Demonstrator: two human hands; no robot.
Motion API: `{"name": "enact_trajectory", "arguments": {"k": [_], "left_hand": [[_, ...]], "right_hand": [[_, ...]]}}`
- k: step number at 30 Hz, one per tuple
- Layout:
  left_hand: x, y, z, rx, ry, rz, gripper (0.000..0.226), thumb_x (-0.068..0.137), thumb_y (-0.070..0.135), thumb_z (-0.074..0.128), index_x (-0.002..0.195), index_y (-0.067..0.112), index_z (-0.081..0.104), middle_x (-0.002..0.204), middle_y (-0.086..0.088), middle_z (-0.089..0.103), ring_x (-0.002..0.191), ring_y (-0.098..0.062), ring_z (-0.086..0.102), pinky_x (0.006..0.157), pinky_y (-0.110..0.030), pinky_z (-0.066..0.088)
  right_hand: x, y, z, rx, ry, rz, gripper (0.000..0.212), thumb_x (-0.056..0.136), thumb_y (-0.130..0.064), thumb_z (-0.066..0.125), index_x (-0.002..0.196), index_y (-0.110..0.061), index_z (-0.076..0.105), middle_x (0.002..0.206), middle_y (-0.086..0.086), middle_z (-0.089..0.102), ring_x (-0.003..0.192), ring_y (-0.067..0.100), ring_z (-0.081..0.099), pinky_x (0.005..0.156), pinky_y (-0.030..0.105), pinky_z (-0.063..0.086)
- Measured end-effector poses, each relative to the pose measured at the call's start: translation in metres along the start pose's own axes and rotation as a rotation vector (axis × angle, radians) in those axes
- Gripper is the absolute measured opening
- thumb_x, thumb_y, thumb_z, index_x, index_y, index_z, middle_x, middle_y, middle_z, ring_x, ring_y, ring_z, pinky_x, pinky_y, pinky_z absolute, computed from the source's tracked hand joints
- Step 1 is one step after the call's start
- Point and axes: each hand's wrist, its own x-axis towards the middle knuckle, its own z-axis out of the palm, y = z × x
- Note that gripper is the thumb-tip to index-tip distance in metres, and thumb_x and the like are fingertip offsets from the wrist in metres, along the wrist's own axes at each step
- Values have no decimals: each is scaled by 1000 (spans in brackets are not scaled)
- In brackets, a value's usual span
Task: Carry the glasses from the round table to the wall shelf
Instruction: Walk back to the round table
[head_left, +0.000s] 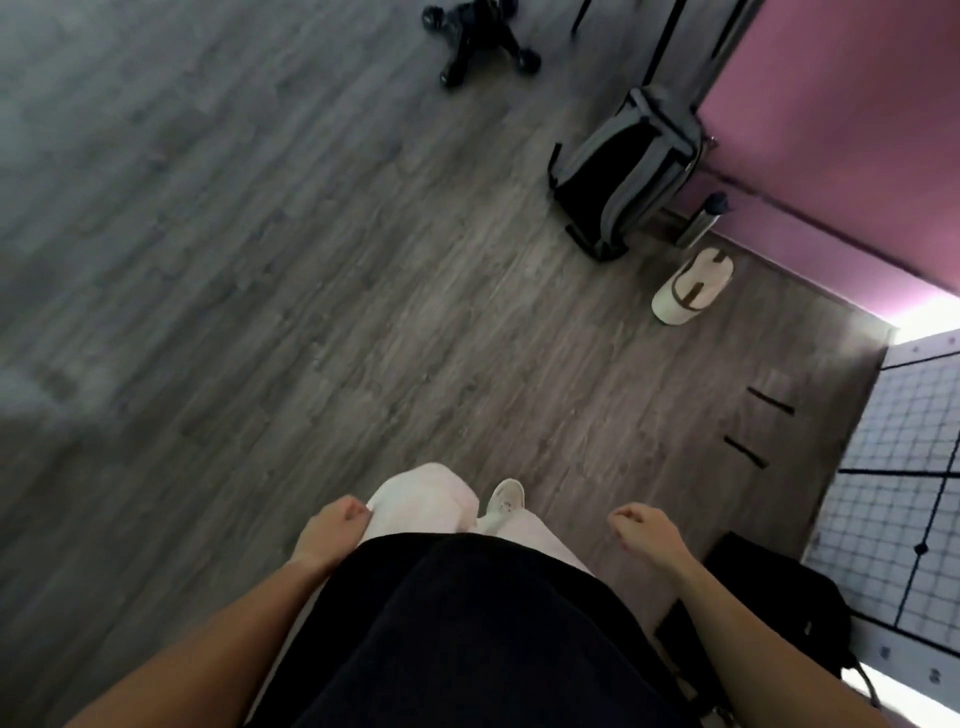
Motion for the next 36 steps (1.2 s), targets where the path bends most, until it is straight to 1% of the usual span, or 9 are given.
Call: {"name": "enact_trajectory", "arguments": {"k": [9,13,16,19,25,28,31,34,36], "left_hand": [[86,77,-57,-279,-16,-94,14,92,27,62,93,17,71,100,-1,70,98,-21,64,90,-35,49],[137,115,-110,-337,-70,-60,16,94,28,61,90,15,71,97,-3,72,95,-22,66,91,-40,52],[166,146,-151,-226,-127,-10,20,92,30,61,89,12,69,97,-5,72,93,-21,65,85,-36,49],[200,184,-193,-79,-168,67,28,73,40,50,75,15,61,80,-2,67,75,-17,60,75,-31,50],[265,261,-249,-151,-88,94,17,96,23,61,80,15,63,63,1,60,51,-14,54,47,-19,39],[291,291,-263,-168,-115,99,16,96,23,59,84,15,64,66,1,60,55,-14,56,55,-24,43],[309,318,-271,-109,-121,75,16,96,26,59,87,15,65,74,0,65,63,-14,60,58,-25,47],[329,344,-277,-22,-194,42,14,97,24,58,84,22,63,90,3,67,87,-14,63,78,-27,48],[341,368,-292,14,-216,13,21,99,17,56,79,25,59,88,7,61,94,-15,60,78,-22,45]], "right_hand": [[74,-68,-42,-62,-53,112,18,95,-29,55,96,-20,70,97,3,71,90,20,67,86,38,56],[97,-132,-41,-162,-113,157,26,95,-26,49,85,-7,63,88,9,64,77,20,60,75,32,49],[113,-194,-48,-85,-119,155,29,96,-25,52,103,-1,68,102,14,69,93,25,64,81,35,50],[141,-261,-81,-28,15,130,28,96,-22,52,102,-3,71,107,16,71,104,31,66,80,33,46],[189,-373,-142,187,101,-11,16,91,-22,57,83,-19,71,80,3,74,75,23,72,80,42,58],[211,-414,-146,211,43,-8,16,88,-25,58,85,-21,73,78,-1,74,75,18,70,75,35,57],[246,-451,-164,150,-22,-32,14,86,-26,61,87,-25,75,87,-7,74,85,12,66,84,29,51],[289,-494,-215,266,25,-60,15,88,-26,61,83,-25,75,78,-4,74,77,15,70,84,38,56],[315,-515,-252,248,39,-74,15,89,-26,61,81,-25,74,76,-2,74,78,19,71,82,41,58]]}}
